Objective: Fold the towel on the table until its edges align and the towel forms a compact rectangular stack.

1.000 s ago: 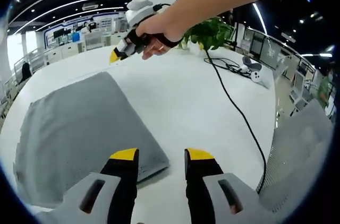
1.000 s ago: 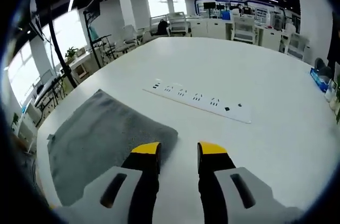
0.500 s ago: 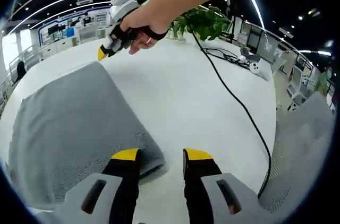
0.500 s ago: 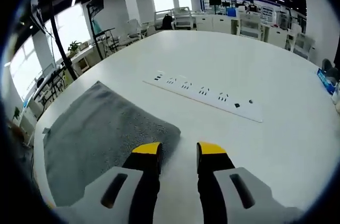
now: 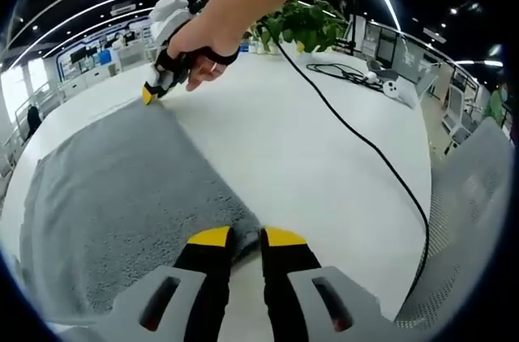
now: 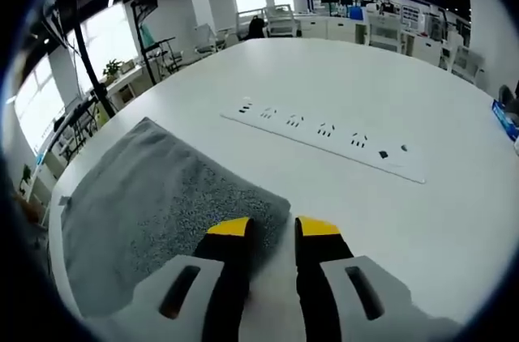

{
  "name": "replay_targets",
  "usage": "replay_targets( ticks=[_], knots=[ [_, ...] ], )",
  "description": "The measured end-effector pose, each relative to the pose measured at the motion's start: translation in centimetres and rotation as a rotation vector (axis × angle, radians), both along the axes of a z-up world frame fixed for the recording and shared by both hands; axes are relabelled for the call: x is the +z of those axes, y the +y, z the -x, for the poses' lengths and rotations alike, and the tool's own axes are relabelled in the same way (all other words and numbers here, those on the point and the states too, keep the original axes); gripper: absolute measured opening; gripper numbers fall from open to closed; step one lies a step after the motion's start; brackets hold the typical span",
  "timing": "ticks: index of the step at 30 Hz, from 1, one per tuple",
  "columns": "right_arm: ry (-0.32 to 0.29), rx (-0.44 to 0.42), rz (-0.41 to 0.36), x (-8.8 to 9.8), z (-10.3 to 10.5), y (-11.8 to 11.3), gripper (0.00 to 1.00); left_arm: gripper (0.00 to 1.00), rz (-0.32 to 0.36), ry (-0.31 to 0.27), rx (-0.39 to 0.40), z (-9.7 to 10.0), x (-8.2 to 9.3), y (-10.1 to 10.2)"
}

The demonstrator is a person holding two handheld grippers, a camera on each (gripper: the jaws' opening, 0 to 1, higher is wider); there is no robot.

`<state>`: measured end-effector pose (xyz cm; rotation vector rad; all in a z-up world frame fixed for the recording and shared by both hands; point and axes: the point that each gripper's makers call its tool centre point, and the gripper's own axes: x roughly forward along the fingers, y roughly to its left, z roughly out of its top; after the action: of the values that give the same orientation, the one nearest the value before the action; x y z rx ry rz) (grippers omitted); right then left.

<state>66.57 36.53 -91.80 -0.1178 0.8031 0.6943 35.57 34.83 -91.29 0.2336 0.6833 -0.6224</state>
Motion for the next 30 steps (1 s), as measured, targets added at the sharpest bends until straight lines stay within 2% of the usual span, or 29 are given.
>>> replay_targets(
  ticks=[2,5,10,13,15,19,24,30],
  knots=[
    [-0.022,0.002,0.004,0.1,-0.1,-0.3,0.08,0.08,0.019,0.015,0.005,-0.1,0.0,-0.2],
    [0.008,0.004,0.005,0.0,0.3,-0.8,0.03,0.05,0.018,0.030,-0.010,0.1,0.0,-0.7],
    [0.022,0.012,0.042,0.1,1.1,-2.4,0.01,0.04,0.026,0.045,-0.051,0.9,0.0,-2.1],
    [-0.001,0.033,0.093,0.2,2.3,-4.5,0.01,0.03,0.049,0.072,-0.063,1.4,0.0,-3.2],
    [-0.006,0.037,0.100,0.2,2.3,-5.0,0.01,0.03,0.055,0.081,-0.079,1.7,0.1,-4.0],
    [-0.006,0.032,0.129,0.1,2.6,-7.9,0.01,0.03,0.068,0.085,-0.121,2.4,0.3,-6.1],
    [-0.004,0.024,0.162,0.4,3.7,-11.6,0.00,0.02,0.119,0.116,-0.178,3.4,0.9,-10.1],
    [-0.002,-0.006,0.185,0.8,4.2,-16.4,0.00,0.02,0.157,0.100,-0.234,4.1,2.0,-14.2]
  ],
)
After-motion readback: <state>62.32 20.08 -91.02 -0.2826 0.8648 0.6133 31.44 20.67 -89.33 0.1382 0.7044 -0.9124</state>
